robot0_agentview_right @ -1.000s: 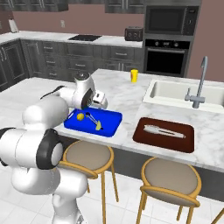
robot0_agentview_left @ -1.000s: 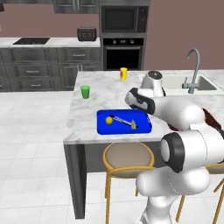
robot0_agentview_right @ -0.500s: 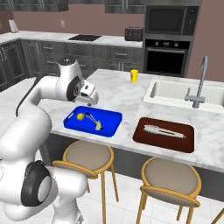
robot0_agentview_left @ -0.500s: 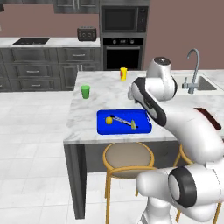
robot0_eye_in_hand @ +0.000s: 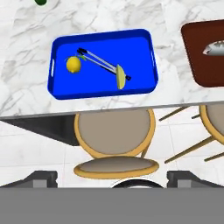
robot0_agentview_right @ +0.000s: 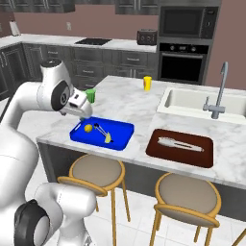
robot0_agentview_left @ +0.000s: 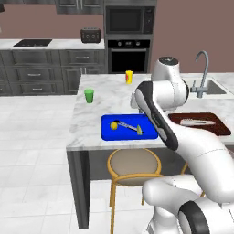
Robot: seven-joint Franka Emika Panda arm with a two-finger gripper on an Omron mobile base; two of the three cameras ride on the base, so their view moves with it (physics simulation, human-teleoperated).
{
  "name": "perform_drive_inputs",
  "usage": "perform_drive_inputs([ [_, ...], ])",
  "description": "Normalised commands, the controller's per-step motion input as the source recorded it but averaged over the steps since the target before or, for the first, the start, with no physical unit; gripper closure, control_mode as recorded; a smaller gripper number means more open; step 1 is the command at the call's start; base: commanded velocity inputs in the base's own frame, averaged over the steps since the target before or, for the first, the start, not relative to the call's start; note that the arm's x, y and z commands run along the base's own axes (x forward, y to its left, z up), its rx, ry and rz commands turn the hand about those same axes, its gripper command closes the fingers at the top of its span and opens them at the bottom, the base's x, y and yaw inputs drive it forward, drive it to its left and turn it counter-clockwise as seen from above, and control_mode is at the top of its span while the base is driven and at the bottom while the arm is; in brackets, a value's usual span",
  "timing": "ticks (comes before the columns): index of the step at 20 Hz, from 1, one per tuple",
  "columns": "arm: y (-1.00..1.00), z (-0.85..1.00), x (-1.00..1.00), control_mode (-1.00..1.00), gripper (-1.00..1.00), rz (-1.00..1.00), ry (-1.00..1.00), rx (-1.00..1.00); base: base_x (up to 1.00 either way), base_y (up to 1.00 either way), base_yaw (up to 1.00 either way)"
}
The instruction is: Gather the lemon wedge and lemon from the fridge and place them on a tray on the dining counter. Then gather the steaks from the fridge and place them on the other tray.
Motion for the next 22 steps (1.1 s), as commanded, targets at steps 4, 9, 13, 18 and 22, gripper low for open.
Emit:
perform_drive_inputs([
  [4, 0.49, -0.11, -0.62, -1.0, -1.0, 0.02, 0.0, -0.01, 0.0, 0.0, 0.0],
  [9, 0.0, 0.0, 0.0, 1.0, -1.0, 0.0, 0.0, 0.0, -0.56, 0.85, 0.06],
  [13, 0.0, 0.0, 0.0, 1.0, -1.0, 0.0, 0.0, 0.0, -0.17, 1.0, 0.01],
  [18, 0.0, 0.0, 0.0, 1.0, -1.0, 0.0, 0.0, 0.0, 0.16, 1.0, 0.0],
  [22, 0.0, 0.0, 0.0, 1.0, -1.0, 0.0, 0.0, 0.0, 0.32, 1.0, 0.0],
])
